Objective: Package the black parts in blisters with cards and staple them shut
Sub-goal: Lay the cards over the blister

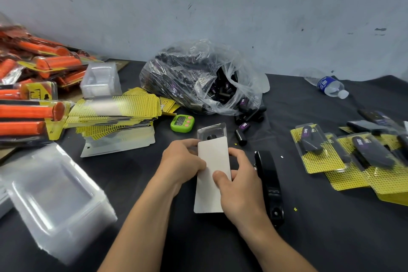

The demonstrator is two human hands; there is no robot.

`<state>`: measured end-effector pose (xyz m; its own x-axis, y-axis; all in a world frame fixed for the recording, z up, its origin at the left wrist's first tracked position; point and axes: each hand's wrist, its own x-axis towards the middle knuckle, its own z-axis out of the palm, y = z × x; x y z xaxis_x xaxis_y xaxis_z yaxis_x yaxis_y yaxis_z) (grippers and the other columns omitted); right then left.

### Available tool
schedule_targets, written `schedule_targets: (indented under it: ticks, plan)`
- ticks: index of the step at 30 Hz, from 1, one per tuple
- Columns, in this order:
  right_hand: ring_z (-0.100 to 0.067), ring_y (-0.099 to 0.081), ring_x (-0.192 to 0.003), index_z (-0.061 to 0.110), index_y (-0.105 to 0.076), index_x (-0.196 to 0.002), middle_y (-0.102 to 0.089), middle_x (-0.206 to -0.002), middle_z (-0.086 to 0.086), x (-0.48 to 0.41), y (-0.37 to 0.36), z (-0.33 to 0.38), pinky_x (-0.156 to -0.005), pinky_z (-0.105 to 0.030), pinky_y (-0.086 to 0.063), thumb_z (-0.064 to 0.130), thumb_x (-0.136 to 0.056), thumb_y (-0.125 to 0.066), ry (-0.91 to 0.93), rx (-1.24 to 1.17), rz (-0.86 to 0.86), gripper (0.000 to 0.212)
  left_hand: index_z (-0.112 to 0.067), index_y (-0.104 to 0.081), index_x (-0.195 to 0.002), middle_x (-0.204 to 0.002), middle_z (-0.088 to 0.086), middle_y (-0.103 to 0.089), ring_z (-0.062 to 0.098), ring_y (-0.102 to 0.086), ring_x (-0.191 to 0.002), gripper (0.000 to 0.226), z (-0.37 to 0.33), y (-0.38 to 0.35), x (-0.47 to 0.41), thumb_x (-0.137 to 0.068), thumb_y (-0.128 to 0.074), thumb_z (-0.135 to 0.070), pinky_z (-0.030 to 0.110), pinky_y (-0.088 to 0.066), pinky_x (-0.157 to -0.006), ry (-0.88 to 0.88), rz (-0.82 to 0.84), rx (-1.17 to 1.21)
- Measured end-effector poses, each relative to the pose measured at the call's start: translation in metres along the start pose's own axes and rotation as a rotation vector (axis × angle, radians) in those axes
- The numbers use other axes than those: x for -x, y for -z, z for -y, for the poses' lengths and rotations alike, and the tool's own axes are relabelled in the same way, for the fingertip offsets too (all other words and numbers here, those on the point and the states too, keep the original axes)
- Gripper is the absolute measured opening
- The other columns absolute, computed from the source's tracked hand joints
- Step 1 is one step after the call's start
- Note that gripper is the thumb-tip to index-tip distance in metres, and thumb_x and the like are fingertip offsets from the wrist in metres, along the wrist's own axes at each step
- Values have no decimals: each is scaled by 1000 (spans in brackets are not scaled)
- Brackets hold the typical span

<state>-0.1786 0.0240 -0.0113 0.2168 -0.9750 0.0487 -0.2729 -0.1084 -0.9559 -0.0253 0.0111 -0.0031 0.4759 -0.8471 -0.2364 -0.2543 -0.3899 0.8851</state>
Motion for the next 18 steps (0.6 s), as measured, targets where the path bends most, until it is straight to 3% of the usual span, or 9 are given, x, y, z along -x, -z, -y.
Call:
schedule_targets:
  ticks: [3, 6, 9, 12, 14, 18]
  plan:
    - [-5, -68, -65, 47, -52, -104, -73, -69, 10, -1, 0, 0, -48, -14, -45, 6, -92, -66, -8, -13, -4, 45, -31, -68, -134, -93, -8, -75, 14, -71, -91, 70, -2, -1, 2, -73, -68, 4, 30, -60, -75, -57, -5, -53]
    - [0, -66, -66, 48, -51, -102, -71, -66, 9, -2, 0, -1, -48, -11, -43, 7, -93, -67, -1, 3, -21, 45, -38, -52, -148, -95, -12, -71, 11, -67, -93, 83, -5, 1, 8, -75, -68, -3, 24, -52, -70, -109, 75, -201]
    - [2, -66, -67, 48, -50, -105, -71, -71, 8, -3, -1, -3, -48, -10, -41, 8, -93, -66, 9, 10, -25, 45, -43, -32, -158, -97, -9, -68, 16, -66, -96, 96, -9, 5, 12, -75, -67, -10, 32, -56, -81, -131, 139, -338]
    - [-1, -66, -66, 46, -50, -107, -70, -66, 9, -4, -1, -4, -48, -11, -42, 9, -93, -66, 17, 19, -34, 43, -44, -29, -159, -94, -8, -66, 19, -64, -97, 95, -10, 6, 15, -76, -64, -14, 35, -55, -84, -173, 129, -376]
    - [-2, -66, -65, 44, -51, -104, -71, -67, 15, -4, -1, -4, -49, -12, -42, 12, -93, -67, 20, 32, -45, 38, -44, -41, -151, -88, -10, -64, 17, -63, -92, 83, -9, 5, 16, -76, -61, -14, 31, -51, -71, -186, 126, -321]
    - [-2, -67, -67, 39, -54, -94, -73, -72, 5, -6, -4, -4, -52, -14, -45, 20, -93, -70, 12, 41, -92, 25, -36, -65, -109, -88, -18, -63, 1, -59, -81, 42, -9, 2, 16, -78, -56, -9, 18, -41, -53, -173, -17, -173]
